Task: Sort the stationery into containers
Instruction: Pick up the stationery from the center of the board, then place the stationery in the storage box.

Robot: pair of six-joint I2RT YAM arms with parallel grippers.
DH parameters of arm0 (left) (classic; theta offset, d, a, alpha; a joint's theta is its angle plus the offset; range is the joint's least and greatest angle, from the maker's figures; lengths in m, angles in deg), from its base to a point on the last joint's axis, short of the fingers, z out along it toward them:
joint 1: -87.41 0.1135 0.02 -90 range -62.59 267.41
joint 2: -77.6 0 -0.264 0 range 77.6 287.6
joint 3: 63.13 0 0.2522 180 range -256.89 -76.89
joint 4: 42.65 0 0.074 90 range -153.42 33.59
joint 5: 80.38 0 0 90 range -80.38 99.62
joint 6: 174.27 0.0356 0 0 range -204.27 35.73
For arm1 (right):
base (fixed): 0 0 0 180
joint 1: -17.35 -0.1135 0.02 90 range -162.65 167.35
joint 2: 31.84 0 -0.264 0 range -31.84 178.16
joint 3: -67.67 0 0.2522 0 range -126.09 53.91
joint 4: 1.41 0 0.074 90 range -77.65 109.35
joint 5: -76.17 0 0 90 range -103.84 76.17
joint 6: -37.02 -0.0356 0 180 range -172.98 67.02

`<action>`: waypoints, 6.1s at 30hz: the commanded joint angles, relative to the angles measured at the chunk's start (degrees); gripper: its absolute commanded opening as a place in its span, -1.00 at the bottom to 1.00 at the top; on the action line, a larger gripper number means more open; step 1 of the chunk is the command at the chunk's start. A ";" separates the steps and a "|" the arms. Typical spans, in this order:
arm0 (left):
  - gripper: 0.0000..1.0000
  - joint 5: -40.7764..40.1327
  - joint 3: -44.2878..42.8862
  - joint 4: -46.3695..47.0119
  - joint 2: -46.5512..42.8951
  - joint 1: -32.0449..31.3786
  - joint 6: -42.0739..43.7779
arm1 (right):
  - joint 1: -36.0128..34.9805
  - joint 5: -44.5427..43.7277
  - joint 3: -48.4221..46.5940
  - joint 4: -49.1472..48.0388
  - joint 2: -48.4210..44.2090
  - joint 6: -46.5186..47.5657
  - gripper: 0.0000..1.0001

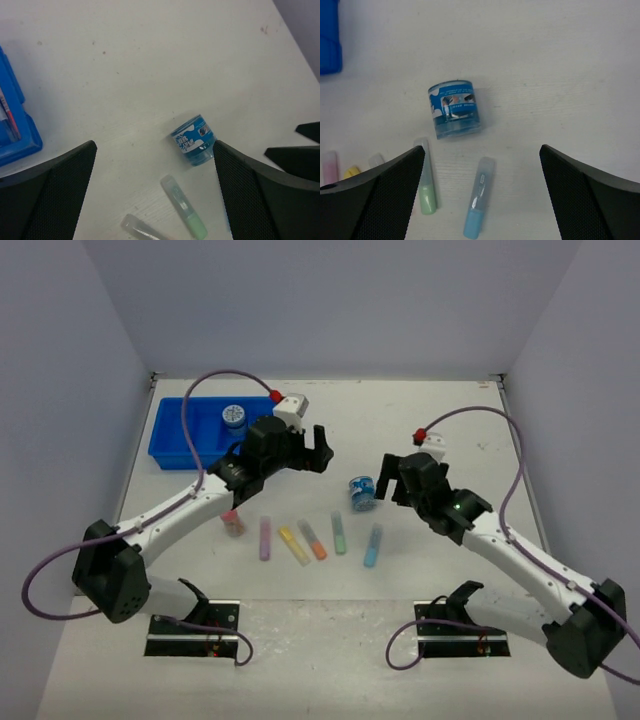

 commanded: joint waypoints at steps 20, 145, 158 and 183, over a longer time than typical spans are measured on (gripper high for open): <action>1.00 17.27 -24.56 -13.10 33.68 -11.91 50.97 | 1.80 -9.73 -1.42 12.09 -29.20 -0.72 0.98; 1.00 -2.51 12.82 0.38 -36.29 11.91 -43.18 | -15.73 23.86 -22.33 -38.77 17.65 26.47 -1.00; 1.00 -33.33 2.80 -17.44 -47.57 11.91 -25.05 | -14.81 18.42 -36.03 -37.23 34.04 23.35 -1.00; 1.00 -18.16 -1.67 -24.68 -55.62 11.91 1.37 | -10.31 21.26 -93.34 -21.32 82.58 14.76 -1.00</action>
